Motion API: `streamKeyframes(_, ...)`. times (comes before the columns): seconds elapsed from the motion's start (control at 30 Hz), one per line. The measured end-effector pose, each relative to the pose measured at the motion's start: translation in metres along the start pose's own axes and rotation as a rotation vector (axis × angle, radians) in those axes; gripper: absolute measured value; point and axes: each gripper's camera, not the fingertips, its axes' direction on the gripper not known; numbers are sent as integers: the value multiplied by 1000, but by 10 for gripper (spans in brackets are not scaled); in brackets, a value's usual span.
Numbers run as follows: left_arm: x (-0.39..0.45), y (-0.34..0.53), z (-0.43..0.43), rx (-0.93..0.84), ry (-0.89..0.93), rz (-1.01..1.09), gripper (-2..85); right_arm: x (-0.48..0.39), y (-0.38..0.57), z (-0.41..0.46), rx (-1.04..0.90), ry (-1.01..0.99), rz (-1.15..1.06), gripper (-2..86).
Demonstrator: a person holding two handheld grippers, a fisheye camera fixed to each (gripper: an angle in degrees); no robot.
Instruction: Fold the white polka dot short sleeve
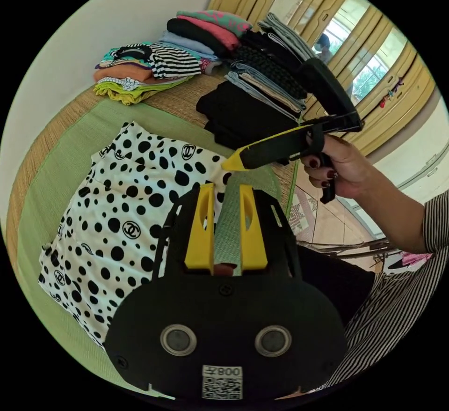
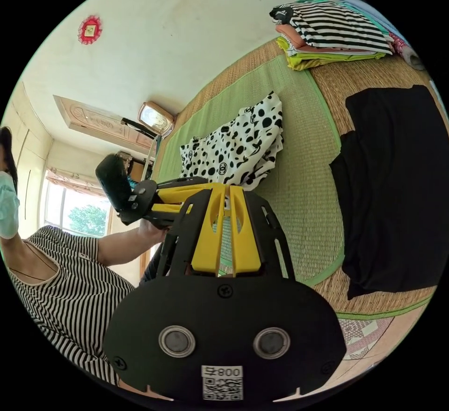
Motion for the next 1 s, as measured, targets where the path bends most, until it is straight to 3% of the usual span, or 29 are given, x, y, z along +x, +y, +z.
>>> streamKeyframes(0.1, 8, -3, 18, -45, -103, -22, 26, 1, -8, -1, -19, 35, -12, 17)
streamKeyframes(0.27, 0, 24, 17, 32, -18, -141, 13, 23, -28, -18, 78, 35, 32, 38)
streamKeyframes(0.53, 2, 40, 22, 50, 3, -157, 10, 75, -119, 35, -16, 30, 160, 102)
streamKeyframes(1.0, -3, 60, 14, 77, 69, -160, 9, 91, -203, 108, -120, -4, 168, 50)
